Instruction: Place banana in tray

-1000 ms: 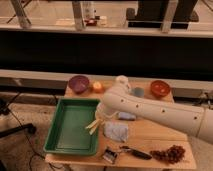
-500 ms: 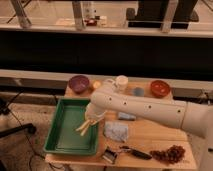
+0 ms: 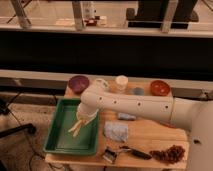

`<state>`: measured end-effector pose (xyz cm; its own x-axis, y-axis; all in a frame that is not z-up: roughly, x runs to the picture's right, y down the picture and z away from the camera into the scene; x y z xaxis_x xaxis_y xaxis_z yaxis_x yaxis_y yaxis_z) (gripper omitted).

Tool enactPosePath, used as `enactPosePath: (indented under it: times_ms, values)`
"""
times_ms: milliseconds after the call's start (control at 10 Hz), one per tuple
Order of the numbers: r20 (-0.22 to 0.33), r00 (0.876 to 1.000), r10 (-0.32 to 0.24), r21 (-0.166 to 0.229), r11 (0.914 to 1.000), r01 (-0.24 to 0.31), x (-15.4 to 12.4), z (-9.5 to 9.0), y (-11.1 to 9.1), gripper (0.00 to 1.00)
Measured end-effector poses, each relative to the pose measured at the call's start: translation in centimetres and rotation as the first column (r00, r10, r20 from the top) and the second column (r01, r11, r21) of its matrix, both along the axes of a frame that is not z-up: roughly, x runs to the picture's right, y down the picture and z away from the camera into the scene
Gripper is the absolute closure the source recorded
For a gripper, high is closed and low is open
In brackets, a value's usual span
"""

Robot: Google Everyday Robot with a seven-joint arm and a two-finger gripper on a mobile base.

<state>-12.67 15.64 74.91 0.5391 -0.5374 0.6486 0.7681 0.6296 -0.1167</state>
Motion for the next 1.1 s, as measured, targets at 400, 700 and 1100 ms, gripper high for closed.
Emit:
enactPosePath:
  times_ms: [400, 700, 1100]
  values:
    - [0.041, 0.999, -0.001, -0.005, 1.0, 0.002, -1.0, 0.0, -0.2, 1.0]
    - [0.081, 0.997, -0.005, -0.012, 0.9999, 0.006, -1.5, -0.1, -0.1, 1.0]
    - [0.081, 0.997, 0.003, -0.025, 0.9997, -0.001, -1.2, 0.6, 0.2, 1.0]
